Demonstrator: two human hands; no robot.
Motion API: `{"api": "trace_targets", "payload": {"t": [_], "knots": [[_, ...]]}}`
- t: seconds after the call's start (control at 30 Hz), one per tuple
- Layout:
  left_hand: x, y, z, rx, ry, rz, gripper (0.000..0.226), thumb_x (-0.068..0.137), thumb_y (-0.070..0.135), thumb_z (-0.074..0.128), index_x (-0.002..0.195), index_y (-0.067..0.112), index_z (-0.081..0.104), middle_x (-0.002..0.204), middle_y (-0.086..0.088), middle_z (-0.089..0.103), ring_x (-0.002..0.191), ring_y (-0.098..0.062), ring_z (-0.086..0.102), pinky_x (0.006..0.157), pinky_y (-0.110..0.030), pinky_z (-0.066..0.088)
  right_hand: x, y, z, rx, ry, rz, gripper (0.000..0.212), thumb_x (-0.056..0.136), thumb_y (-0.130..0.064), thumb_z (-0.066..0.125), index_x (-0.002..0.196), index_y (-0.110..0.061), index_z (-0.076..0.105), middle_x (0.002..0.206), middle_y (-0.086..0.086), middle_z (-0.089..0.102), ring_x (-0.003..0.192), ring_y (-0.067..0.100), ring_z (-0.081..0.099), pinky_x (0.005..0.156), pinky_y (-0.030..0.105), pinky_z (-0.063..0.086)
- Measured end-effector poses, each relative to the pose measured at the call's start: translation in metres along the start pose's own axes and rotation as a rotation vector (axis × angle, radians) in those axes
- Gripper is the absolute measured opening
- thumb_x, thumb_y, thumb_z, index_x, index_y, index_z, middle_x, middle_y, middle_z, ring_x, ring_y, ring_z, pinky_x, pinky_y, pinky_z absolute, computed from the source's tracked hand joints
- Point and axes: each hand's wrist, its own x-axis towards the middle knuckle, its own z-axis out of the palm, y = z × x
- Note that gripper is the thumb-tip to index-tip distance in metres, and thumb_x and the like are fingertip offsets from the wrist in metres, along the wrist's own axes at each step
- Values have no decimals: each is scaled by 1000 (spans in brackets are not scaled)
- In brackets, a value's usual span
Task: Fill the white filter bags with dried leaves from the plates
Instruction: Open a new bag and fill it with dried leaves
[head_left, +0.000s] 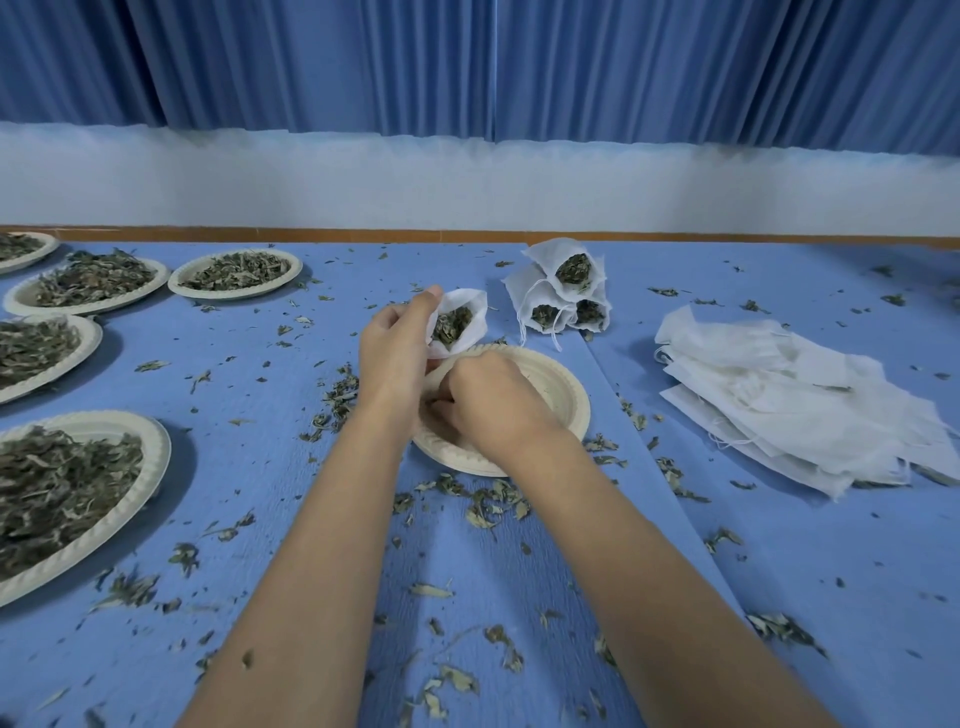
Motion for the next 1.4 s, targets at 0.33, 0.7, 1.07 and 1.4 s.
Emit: {"api": "trace_targets", "payload": {"t": [0.33, 0.7, 1.07, 1.4], "knots": [[-2, 1, -1, 16, -1, 7, 22, 85, 33, 63, 81, 12, 56, 75, -4, 53, 66, -20, 55, 84, -44, 50, 3, 1, 3, -34, 26, 174, 8, 79, 0, 57, 78, 1, 65, 61, 7, 47, 53, 20, 41, 46, 25, 33], [-7, -2, 2, 58, -59, 40, 23, 86, 34, 60, 91, 12, 55, 96, -14, 58, 86, -25, 59, 92, -49, 48, -3, 23, -52, 594, 386, 299, 4, 75, -17, 72, 71, -15, 74, 65, -8, 68, 57, -1, 58, 56, 14, 47], [-22, -9, 19, 175, -113, 218, 28, 85, 19, 60, 60, 18, 46, 58, 10, 51, 60, -7, 50, 56, -17, 45, 4, 16, -23, 228, 425, 260, 24, 80, -6, 58, 57, -9, 61, 53, 6, 53, 50, 18, 40, 42, 23, 24], [-27, -12, 23, 418, -346, 288, 29, 71, 6, 68, 78, 19, 43, 66, 3, 43, 52, -9, 36, 52, -24, 32, 2, 29, -35, 620, 556, 460, 5, 72, -13, 72, 71, -17, 73, 67, -5, 68, 56, 5, 55, 49, 14, 43]]}}
